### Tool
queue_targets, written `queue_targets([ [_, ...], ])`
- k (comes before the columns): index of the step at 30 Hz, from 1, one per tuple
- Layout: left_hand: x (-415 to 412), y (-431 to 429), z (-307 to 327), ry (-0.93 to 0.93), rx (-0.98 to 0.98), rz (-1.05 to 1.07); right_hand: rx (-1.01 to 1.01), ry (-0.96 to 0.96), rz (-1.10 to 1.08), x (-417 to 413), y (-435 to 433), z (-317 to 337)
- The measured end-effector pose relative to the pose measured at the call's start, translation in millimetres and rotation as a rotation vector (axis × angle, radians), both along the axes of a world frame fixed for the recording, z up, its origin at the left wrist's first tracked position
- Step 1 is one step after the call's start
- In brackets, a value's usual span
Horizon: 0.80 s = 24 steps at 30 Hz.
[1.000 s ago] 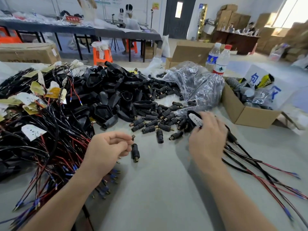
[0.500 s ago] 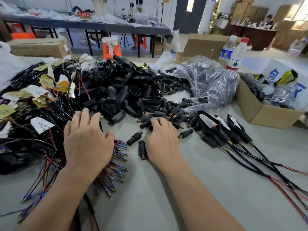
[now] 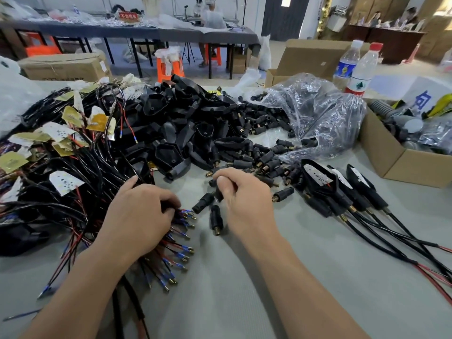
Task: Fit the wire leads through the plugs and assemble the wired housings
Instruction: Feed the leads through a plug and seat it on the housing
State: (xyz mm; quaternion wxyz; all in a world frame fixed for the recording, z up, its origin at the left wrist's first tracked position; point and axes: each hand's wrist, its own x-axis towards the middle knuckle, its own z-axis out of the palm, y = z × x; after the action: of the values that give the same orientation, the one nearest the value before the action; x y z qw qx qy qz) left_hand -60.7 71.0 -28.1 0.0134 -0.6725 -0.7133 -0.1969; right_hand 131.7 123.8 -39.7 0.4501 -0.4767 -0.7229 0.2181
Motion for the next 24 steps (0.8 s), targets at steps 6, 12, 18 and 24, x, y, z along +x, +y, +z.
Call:
queue_targets([
  [6, 11, -5, -2, -0.17, 0.407, -0.012, -0.152, -0.058, 0.003, -1, 3, -2],
  [12, 28, -15, 4, -0.267, 0.637, -0.234, -0.198, -0.093, -0.015, 5, -3, 2],
  [18, 46, -19, 1, -0.213, 0.6, -0.44, -0.118, 0.201, -0.033, 4, -12, 17],
  [24, 50, -21, 1, -0.331, 0.541, -0.427, -0.336, 0.355, 0.252, 5, -14, 24],
])
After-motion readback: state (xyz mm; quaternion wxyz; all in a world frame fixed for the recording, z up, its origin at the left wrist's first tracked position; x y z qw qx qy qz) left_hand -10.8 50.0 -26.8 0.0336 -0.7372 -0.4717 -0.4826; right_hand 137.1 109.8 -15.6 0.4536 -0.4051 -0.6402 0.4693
